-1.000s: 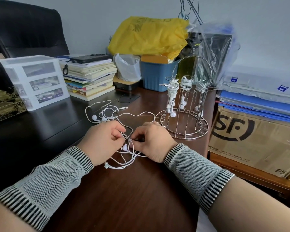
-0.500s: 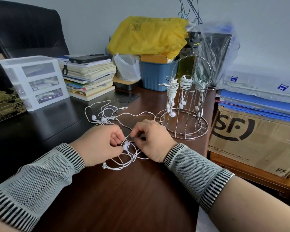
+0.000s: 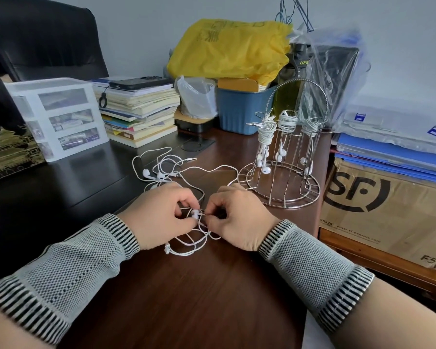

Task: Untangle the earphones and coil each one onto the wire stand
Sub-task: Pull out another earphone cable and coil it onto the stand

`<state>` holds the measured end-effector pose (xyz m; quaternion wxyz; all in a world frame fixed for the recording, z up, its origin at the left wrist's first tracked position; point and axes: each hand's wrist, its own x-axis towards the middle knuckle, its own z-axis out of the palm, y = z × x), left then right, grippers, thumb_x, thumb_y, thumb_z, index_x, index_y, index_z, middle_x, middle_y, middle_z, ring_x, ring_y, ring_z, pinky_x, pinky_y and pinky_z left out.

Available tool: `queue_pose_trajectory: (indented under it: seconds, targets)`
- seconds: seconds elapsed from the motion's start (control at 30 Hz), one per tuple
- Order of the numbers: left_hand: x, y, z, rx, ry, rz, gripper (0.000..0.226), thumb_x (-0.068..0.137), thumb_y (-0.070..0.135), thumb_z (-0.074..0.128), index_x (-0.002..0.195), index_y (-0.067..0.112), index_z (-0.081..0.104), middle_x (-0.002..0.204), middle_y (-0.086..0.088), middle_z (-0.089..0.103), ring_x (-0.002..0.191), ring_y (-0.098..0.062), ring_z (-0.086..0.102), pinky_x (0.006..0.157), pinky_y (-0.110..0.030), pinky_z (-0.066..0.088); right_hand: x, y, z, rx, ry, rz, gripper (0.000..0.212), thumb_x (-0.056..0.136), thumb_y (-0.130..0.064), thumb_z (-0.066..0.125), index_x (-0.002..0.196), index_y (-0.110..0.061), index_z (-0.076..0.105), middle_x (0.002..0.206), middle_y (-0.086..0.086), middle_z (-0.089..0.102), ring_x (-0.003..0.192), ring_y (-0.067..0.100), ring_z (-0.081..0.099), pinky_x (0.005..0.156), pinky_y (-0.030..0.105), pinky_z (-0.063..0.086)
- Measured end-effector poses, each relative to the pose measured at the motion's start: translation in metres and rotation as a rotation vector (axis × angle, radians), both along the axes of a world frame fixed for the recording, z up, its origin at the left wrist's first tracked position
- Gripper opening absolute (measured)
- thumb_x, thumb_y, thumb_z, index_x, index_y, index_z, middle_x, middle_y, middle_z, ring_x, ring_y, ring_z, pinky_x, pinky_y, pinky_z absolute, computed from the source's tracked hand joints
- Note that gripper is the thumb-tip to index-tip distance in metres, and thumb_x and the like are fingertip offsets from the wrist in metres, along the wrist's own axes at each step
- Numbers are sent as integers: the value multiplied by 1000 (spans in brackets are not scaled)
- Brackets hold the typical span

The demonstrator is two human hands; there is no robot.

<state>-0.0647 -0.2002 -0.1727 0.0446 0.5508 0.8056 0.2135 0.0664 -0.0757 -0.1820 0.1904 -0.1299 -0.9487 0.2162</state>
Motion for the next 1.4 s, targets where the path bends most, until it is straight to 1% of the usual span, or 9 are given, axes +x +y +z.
queue_pose_trajectory:
  seconds: [0.1, 0.23, 0.47, 0.6, 0.87, 1.0, 1.13, 1.23, 1.4]
  targets:
    - [2, 0, 2, 0, 66, -15, 17, 78, 35, 71, 77, 41, 56, 92, 17, 55, 82, 1, 56, 67, -13, 36, 2, 3, 1, -118, 53, 0, 7, 83, -18, 68, 77, -18, 71, 74, -16, 51, 73, 0, 48, 74, 5, 32]
    - [5, -1, 3, 7, 102, -32, 25, 78, 32, 72, 67, 40, 52, 82, 15, 59, 82, -1, 56, 67, -12, 36, 1, 5, 1, -214, 73, 0, 6, 82, -17, 70, 78, -20, 73, 76, -15, 55, 73, 3, 55, 76, 20, 46]
    - [8, 0, 2, 64, 69, -49, 15, 80, 35, 73, 76, 42, 61, 82, 19, 57, 79, 5, 54, 66, -5, 34, 7, 6, 2, -312, 100, -20, 9, 83, -14, 70, 76, -20, 72, 75, -13, 59, 69, 4, 56, 71, 17, 46]
    - [11, 3, 4, 220, 74, -38, 9, 79, 27, 75, 82, 35, 71, 78, 21, 57, 78, -1, 56, 68, -11, 41, 16, 8, 4, -498, 200, -36, 20, 84, -10, 70, 69, -23, 69, 71, -4, 65, 65, 15, 57, 67, 29, 50]
    - [18, 5, 1, 269, 56, -14, 16, 80, 27, 75, 95, 31, 74, 70, 18, 60, 75, 4, 58, 68, -6, 41, 28, 4, -1, -200, 99, -67, 9, 79, -25, 74, 70, -24, 72, 76, -8, 60, 84, 7, 53, 81, 23, 42]
    - [23, 6, 1, 287, 7, 8, 15, 79, 31, 75, 93, 32, 74, 78, 17, 68, 77, 3, 62, 71, -11, 49, 29, 1, 2, -161, 56, -51, 10, 80, -33, 74, 72, -27, 73, 77, -3, 61, 85, 9, 50, 80, 18, 38]
    - [28, 7, 1, 224, 4, -10, 15, 80, 38, 72, 94, 32, 72, 72, 23, 61, 78, 4, 62, 67, -5, 43, 29, -1, 2, -72, 9, -12, 12, 81, -35, 74, 78, -24, 76, 75, -3, 57, 81, 9, 43, 75, 16, 30]
    - [27, 7, 2, 181, 14, -8, 18, 83, 38, 70, 99, 32, 71, 76, 23, 60, 82, 3, 62, 74, -14, 50, 30, 0, 3, -75, 12, 3, 18, 77, -40, 76, 80, -22, 77, 74, -8, 53, 80, 6, 43, 76, 11, 31]
    - [26, 7, 2, 172, 13, 1, 19, 87, 36, 67, 105, 31, 70, 92, 16, 71, 86, 1, 63, 79, -15, 49, 28, 1, -5, 53, 46, -22, 10, 84, -26, 69, 78, -19, 75, 74, -5, 57, 76, 8, 45, 76, 13, 27]
